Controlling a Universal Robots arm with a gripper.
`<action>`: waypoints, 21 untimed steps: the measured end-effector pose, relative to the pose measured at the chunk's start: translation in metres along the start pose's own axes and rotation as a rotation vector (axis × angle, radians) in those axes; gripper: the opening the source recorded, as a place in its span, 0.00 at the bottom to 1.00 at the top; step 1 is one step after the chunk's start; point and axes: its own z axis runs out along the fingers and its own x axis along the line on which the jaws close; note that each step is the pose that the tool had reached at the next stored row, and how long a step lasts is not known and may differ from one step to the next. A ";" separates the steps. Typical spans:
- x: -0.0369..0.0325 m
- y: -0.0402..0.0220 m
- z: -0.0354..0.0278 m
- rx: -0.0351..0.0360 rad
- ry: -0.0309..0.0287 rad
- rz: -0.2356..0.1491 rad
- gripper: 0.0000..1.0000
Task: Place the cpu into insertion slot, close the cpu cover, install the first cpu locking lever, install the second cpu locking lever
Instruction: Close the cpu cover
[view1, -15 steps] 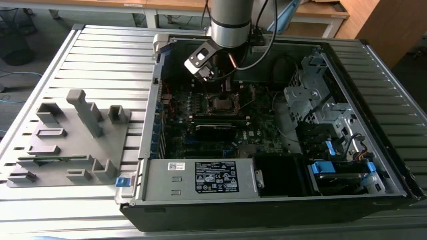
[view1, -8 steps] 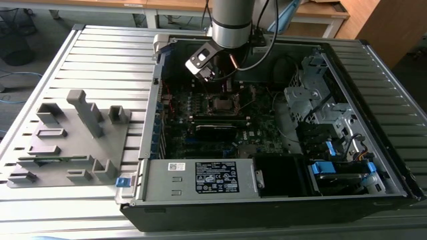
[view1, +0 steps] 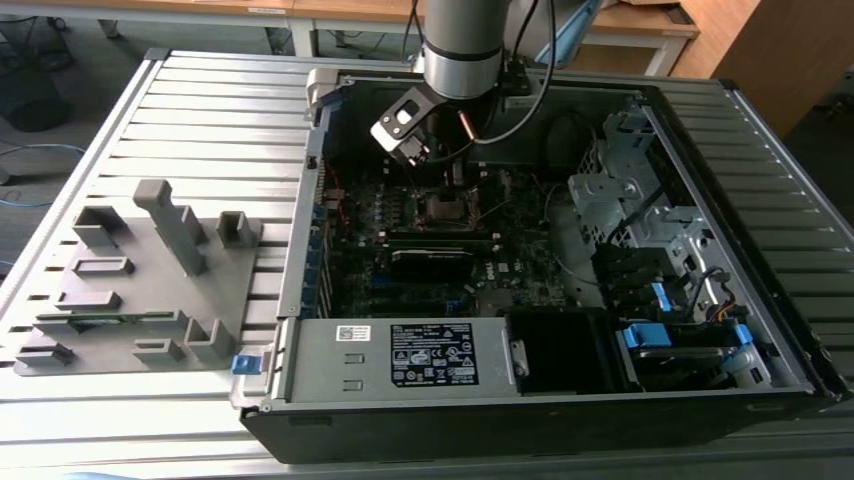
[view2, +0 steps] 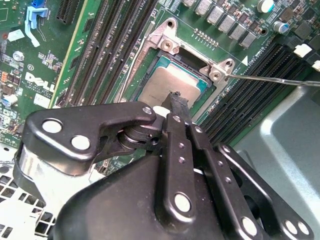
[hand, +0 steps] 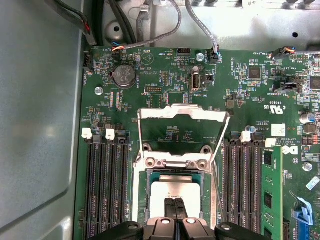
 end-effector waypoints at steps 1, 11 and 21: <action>0.0000 0.0000 0.0000 0.0000 0.0000 0.000 0.11; 0.0000 0.0003 -0.0054 0.0000 0.0001 0.000 0.11; -0.0001 0.0012 -0.0227 -0.0001 0.0001 0.000 0.11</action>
